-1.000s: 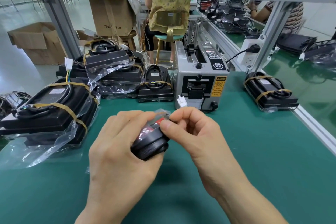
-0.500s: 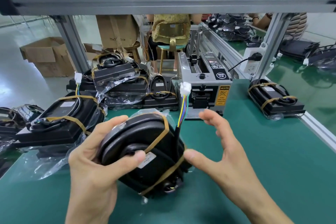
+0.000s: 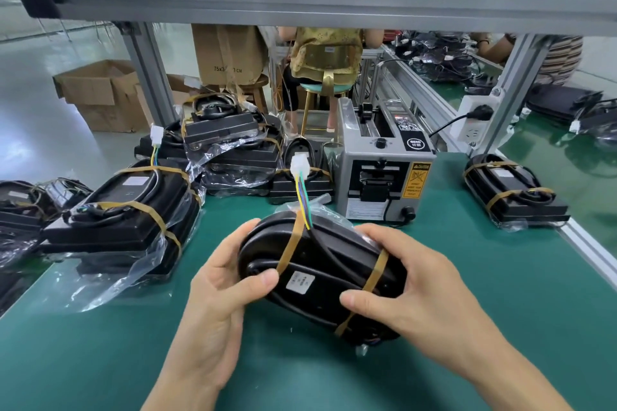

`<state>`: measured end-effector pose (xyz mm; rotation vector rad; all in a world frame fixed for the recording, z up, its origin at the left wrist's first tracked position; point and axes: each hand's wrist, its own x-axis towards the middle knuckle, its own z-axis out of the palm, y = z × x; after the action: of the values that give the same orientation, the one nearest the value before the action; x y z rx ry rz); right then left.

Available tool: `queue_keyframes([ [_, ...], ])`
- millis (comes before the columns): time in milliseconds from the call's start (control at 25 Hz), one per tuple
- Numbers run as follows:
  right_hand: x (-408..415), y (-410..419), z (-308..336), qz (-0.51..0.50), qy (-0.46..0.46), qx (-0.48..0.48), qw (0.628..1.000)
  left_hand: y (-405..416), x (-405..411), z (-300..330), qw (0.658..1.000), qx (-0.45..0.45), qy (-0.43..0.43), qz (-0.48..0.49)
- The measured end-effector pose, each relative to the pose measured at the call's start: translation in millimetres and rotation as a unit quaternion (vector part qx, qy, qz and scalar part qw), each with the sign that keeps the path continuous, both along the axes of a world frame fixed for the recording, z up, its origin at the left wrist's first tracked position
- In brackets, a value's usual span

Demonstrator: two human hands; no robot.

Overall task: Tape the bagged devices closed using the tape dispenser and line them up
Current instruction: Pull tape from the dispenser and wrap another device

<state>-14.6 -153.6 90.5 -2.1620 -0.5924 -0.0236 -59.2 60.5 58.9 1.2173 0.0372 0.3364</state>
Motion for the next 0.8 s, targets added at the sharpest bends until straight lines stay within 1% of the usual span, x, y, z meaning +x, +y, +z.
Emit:
queue_keyframes([
  [40,1,0,1,-0.021,-0.045,-0.048,0.998,1,-3,0,0.997,0.057,0.014,0.051],
  [80,2,0,1,-0.030,-0.089,-0.093,0.991,1,-6,2,0.984,0.134,0.006,0.120],
  [120,4,2,2,-0.028,-0.121,-0.130,0.984,1,-9,5,0.956,0.229,-0.034,0.179],
  [160,7,5,2,-0.020,-0.142,-0.161,0.976,0,-12,9,0.917,0.324,-0.095,0.214],
  [200,9,9,2,-0.010,-0.158,-0.187,0.969,-3,-12,12,0.880,0.391,-0.149,0.225],
  [240,13,13,1,0.002,-0.172,-0.211,0.962,-7,-11,15,0.855,0.435,-0.179,0.218],
  [280,16,18,1,0.016,-0.181,-0.232,0.956,-10,-8,17,0.845,0.459,-0.181,0.205],
  [360,21,23,2,0.040,-0.190,-0.250,0.949,-12,-3,16,0.854,0.471,-0.129,0.179],
  [480,28,26,3,0.065,-0.188,-0.241,0.950,-6,0,9,0.882,0.448,-0.042,0.140],
  [600,35,26,5,0.078,-0.190,-0.248,0.947,-1,1,4,0.911,0.396,-0.021,0.109],
  [720,35,23,8,0.094,-0.182,-0.272,0.940,0,2,5,0.918,0.384,-0.016,0.097],
  [760,33,21,11,0.106,-0.159,-0.258,0.947,1,1,5,0.917,0.388,-0.017,0.096],
  [800,33,19,14,0.116,-0.120,-0.213,0.963,2,1,4,0.914,0.393,-0.020,0.097],
])
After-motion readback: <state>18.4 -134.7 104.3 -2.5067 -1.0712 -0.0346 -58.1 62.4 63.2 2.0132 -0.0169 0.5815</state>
